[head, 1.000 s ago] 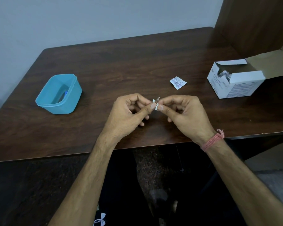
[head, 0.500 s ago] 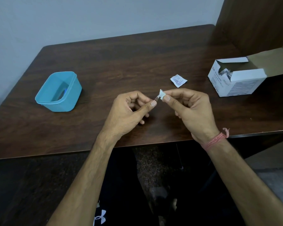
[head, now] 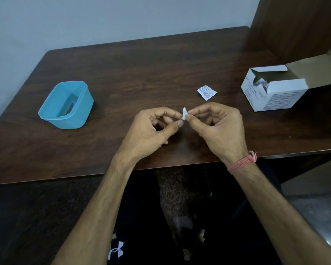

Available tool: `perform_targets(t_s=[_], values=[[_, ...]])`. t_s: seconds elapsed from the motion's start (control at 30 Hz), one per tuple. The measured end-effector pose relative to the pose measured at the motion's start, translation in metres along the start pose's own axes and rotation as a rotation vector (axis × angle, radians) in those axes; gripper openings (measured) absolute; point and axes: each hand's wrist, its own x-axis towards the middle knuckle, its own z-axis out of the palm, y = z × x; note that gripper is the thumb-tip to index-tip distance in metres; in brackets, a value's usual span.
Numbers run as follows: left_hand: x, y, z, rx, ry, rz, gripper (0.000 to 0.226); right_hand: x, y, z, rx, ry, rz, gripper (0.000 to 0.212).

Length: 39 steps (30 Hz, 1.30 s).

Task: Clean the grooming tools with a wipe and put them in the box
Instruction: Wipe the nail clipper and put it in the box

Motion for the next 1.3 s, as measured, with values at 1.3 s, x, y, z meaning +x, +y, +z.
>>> perform_targets(t_s=[1.3], values=[[0.003, -0.001, 0.007, -0.019, 0.130, -0.010, 0.004, 0.006, 0.006, -0.006, 0.003, -0.144, -0.056, 0.007]])
